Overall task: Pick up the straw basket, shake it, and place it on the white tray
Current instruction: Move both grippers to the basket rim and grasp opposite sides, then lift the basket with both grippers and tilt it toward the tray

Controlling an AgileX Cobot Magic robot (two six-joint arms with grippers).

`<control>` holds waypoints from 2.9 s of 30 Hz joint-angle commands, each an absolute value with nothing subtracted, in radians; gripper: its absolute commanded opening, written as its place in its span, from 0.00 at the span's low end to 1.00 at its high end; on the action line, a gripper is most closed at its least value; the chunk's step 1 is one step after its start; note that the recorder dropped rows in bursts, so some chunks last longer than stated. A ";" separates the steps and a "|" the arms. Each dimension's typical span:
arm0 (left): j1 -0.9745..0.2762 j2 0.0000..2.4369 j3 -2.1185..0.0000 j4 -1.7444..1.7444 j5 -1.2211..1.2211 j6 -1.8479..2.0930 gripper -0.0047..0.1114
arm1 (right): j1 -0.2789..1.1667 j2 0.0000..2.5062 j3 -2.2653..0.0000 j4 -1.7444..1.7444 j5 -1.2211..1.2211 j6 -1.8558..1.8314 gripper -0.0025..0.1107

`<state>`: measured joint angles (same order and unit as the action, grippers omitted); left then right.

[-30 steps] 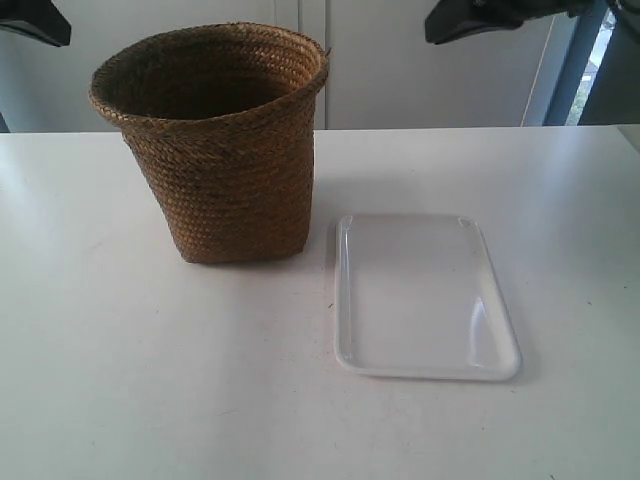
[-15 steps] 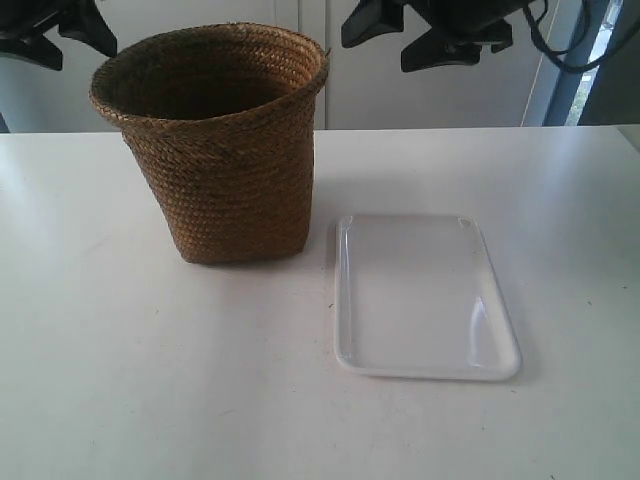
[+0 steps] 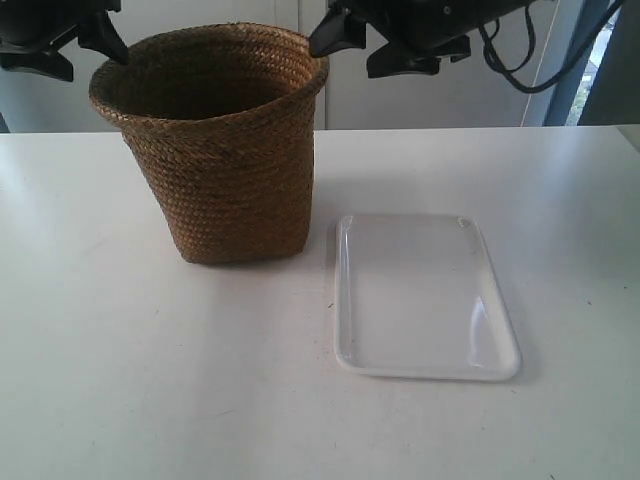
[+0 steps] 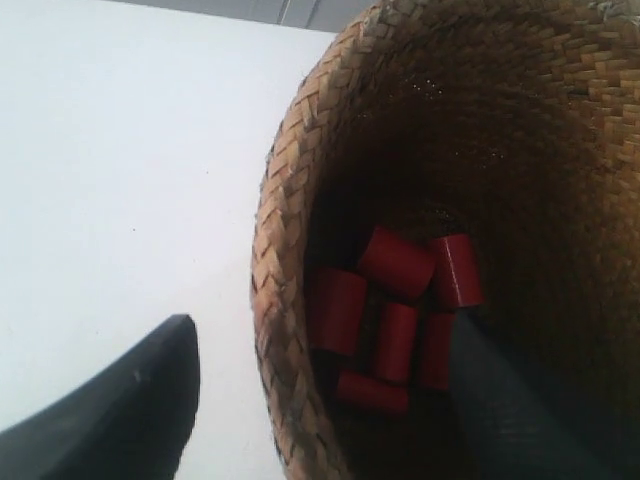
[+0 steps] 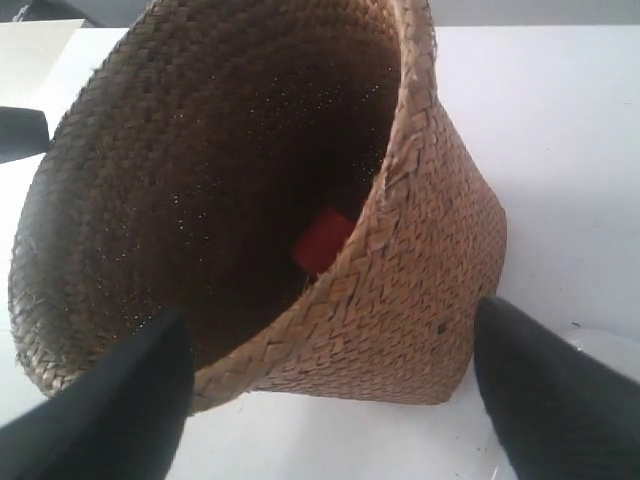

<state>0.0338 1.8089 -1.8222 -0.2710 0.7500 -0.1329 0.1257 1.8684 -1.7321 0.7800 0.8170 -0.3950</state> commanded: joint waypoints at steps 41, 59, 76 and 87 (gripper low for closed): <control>0.033 1.976 -1.828 -0.424 0.782 -0.059 0.05 | 0.202 2.074 -1.736 0.937 0.622 -0.405 0.02; -0.079 1.624 -1.793 -0.290 0.808 0.009 0.04 | 0.208 1.704 -1.628 0.693 0.640 -0.356 0.02; -0.154 1.175 -1.155 -0.291 0.391 0.008 0.04 | 0.208 1.200 -1.079 0.629 0.432 -0.362 0.02; -0.154 0.928 -0.934 -0.547 0.358 0.225 0.04 | 0.327 1.001 -0.763 0.650 0.274 -0.362 0.02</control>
<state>-0.1733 0.9937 -0.9649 -0.5229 0.4030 0.0770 0.3027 1.0389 -0.8251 0.7217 0.3867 -0.3178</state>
